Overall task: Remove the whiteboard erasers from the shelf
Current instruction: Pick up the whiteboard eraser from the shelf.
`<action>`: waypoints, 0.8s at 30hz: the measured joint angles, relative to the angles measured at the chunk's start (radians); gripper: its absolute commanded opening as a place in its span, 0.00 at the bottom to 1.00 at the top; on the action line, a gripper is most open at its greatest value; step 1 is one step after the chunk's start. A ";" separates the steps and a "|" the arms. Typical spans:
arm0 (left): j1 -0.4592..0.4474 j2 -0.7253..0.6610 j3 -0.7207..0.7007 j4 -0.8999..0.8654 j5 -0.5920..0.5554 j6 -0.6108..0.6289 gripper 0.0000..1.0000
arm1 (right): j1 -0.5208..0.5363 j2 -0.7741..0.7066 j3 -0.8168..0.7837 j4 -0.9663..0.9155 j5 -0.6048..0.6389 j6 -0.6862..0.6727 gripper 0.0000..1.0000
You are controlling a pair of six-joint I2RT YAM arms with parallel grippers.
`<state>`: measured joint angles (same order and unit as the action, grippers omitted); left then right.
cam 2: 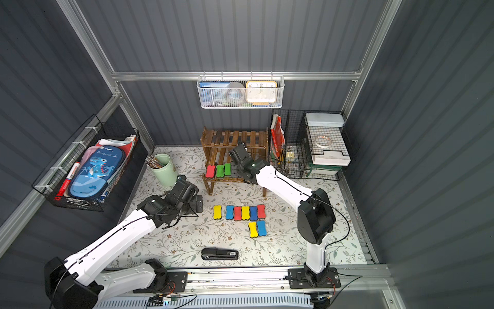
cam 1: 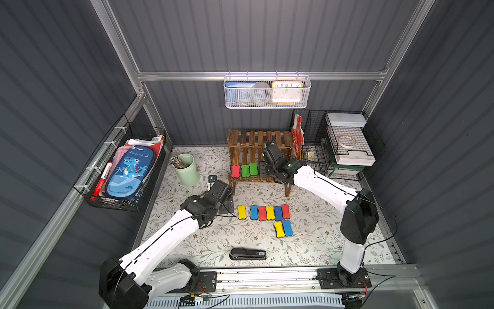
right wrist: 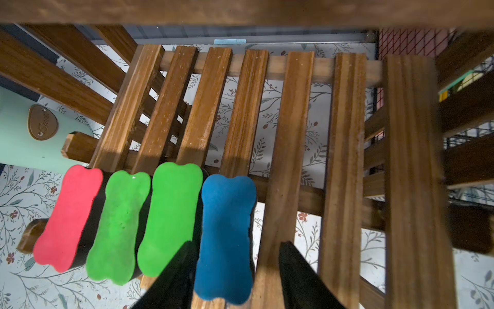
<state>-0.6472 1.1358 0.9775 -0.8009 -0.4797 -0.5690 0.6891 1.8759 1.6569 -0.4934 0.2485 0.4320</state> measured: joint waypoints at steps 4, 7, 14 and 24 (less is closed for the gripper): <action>0.000 0.000 -0.001 -0.001 0.000 0.000 0.99 | -0.001 0.012 0.000 0.000 -0.021 0.002 0.54; 0.000 0.000 -0.002 -0.001 0.000 0.000 0.99 | -0.001 0.014 0.000 0.000 -0.032 0.004 0.54; 0.000 0.000 -0.006 -0.002 0.000 0.000 0.99 | -0.010 0.016 0.000 0.006 -0.047 0.010 0.52; 0.000 0.000 -0.006 -0.002 -0.001 0.000 0.99 | -0.021 0.030 0.000 0.011 -0.061 0.023 0.52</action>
<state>-0.6472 1.1358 0.9710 -0.8024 -0.4805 -0.5694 0.6682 1.9057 1.6569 -0.4828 0.1875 0.4549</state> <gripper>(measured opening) 0.993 0.516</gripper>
